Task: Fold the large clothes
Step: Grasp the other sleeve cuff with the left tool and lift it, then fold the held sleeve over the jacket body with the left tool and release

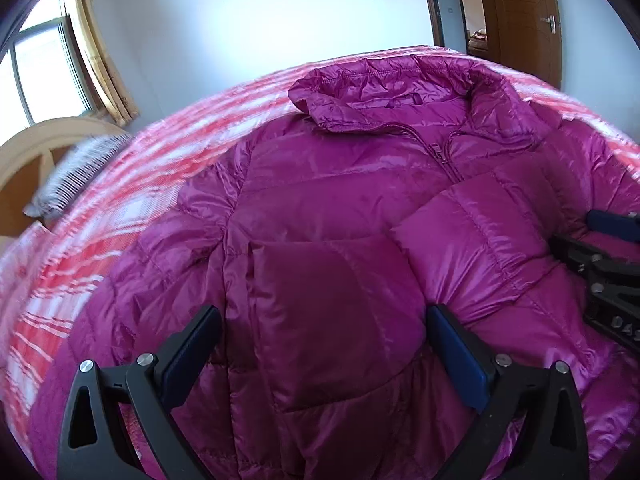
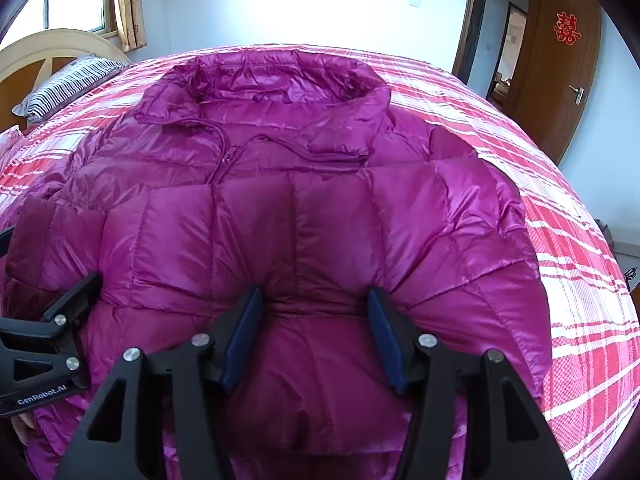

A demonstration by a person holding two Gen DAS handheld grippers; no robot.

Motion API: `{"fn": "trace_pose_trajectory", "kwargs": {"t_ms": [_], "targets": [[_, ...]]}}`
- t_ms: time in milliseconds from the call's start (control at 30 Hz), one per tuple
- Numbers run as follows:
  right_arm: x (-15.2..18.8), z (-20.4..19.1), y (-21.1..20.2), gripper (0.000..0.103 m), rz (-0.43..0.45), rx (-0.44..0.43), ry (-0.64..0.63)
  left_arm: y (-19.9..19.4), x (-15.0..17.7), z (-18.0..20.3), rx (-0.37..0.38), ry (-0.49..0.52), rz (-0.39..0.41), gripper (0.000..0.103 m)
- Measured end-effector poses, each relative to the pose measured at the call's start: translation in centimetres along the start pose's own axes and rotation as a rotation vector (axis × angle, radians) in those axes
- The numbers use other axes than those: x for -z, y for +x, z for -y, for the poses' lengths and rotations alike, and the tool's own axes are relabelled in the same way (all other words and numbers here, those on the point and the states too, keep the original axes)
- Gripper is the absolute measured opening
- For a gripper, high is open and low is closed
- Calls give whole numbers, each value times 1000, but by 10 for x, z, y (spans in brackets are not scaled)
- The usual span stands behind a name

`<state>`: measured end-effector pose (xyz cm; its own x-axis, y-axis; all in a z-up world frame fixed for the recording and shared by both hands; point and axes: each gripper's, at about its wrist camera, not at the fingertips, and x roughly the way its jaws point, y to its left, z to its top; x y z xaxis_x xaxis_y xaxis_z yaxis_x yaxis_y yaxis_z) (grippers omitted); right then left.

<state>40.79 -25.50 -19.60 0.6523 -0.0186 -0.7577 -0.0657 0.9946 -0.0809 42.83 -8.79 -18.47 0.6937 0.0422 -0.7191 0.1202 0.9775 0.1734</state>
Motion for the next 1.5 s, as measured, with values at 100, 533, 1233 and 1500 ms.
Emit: {"fn": "trace_pose_trajectory", "kwargs": {"t_ms": [100,533,1233,1500], "targets": [[2,0,0,58,6,-2,3,-16,7,-18,64,-37,-8,102],[3,-3,-3,58,18,23,-18,-112,105,-214,-303,-162,68,102],[5,-4,-7,61,31,39,-22,-110,145,-271,-282,-362,29,11],[5,-1,-8,61,35,32,-16,-137,93,-284,-386,-239,142,10]]}}
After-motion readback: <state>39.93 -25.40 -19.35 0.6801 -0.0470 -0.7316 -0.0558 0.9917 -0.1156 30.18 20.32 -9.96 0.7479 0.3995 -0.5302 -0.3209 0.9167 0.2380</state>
